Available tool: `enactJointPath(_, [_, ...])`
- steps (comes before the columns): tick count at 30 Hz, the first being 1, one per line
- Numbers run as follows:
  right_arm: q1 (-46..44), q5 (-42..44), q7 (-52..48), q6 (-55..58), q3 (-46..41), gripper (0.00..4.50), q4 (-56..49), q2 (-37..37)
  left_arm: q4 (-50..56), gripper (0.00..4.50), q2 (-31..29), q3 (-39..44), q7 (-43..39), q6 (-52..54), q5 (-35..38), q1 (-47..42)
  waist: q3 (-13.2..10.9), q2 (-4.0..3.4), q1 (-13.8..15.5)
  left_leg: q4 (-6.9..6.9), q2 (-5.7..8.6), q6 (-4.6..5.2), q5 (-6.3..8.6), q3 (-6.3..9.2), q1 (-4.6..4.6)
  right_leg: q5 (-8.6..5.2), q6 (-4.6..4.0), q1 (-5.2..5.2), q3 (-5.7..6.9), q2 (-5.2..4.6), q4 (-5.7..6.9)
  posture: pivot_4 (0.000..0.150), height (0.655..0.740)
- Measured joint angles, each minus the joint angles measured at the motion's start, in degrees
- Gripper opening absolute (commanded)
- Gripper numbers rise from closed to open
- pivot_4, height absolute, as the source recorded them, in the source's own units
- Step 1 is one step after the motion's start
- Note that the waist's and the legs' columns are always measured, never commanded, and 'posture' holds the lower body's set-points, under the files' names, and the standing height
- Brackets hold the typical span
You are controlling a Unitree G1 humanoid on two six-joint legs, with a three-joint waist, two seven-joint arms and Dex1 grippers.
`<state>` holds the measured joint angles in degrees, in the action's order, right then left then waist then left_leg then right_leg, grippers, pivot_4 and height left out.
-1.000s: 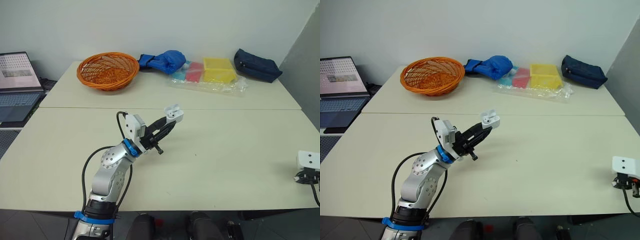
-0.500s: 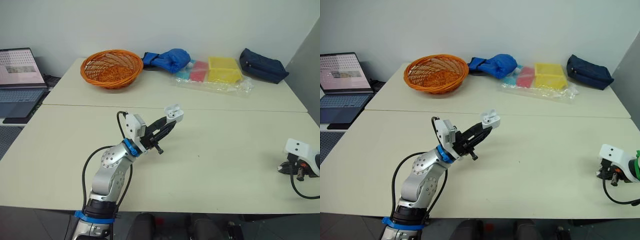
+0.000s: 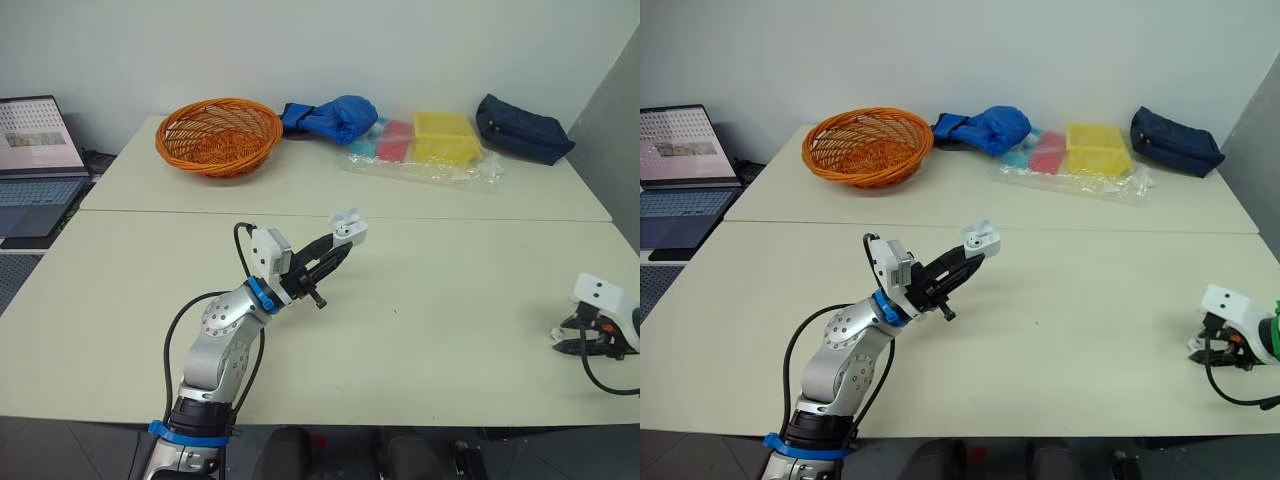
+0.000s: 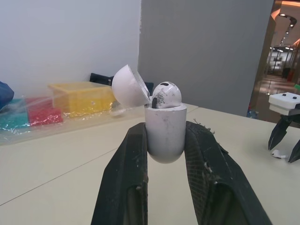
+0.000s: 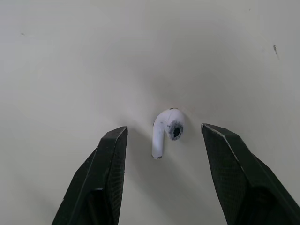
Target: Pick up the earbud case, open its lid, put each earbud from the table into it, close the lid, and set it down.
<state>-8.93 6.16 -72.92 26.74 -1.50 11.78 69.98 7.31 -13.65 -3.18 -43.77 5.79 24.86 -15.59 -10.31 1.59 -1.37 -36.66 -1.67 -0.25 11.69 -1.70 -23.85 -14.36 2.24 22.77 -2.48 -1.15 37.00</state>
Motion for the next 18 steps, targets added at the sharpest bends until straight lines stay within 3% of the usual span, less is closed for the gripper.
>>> enactJointPath(6, [-1.49, 3.2, -2.02, 6.62, -2.42, 2.64, -1.03, 2.59, 0.0, 0.73, 0.01, 0.0, -0.65, 0.0, 0.0, 0.0, 0.0, 0.0, -0.02, 0.0, -0.02, 0.0, 0.0, 0.01, 0.0, 0.0, -0.01, 0.02, 0.04, 0.01, 0.03, 0.15, 0.74])
enactJointPath(9, [-2.65, 4.13, -1.59, 9.54, -2.46, 2.07, -0.7, 2.57, 0.0, 0.73, 0.04, 0.0, -0.72, 0.0, 0.0, 0.0, 0.0, 0.0, -0.03, -0.01, -0.01, 0.0, 0.0, -0.01, -0.01, 0.0, -0.01, 0.05, -0.01, 0.01, 0.03, 0.15, 0.74])
enactJointPath(14, [-3.23, 3.48, 2.01, 9.24, -2.31, 0.22, 0.8, 1.54, -0.01, 0.73, 0.07, 0.0, -0.78, 0.0, 0.0, -0.01, 0.0, 0.0, -0.04, 0.0, -0.01, 0.0, 0.0, -0.02, -0.07, 0.0, 0.0, 0.1, 0.0, 0.01, 0.02, 0.15, 0.74])
enactJointPath(15, [-3.24, 3.4, 2.63, 9.14, -1.98, 0.02, 0.96, 0.84, -0.01, 0.73, 0.03, 0.0, -0.79, 0.0, 0.0, -0.03, 0.0, 0.0, -0.04, 0.0, -0.01, 0.0, 0.0, -0.03, -0.07, 0.0, 0.0, 0.11, -0.01, 0.02, 0.04, 0.15, 0.74])
enactJointPath(18, [-3.64, 3.23, 3.88, 8.76, -1.44, 0.02, 1.63, -0.54, -0.03, 0.73, -0.07, 0.0, -0.83, 0.0, 0.0, -0.09, 0.01, -0.02, -0.06, 0.0, 0.0, 0.0, 0.0, -0.06, -0.08, 0.01, 0.02, 0.17, -0.05, 0.02, 0.09, 0.15, 0.74])
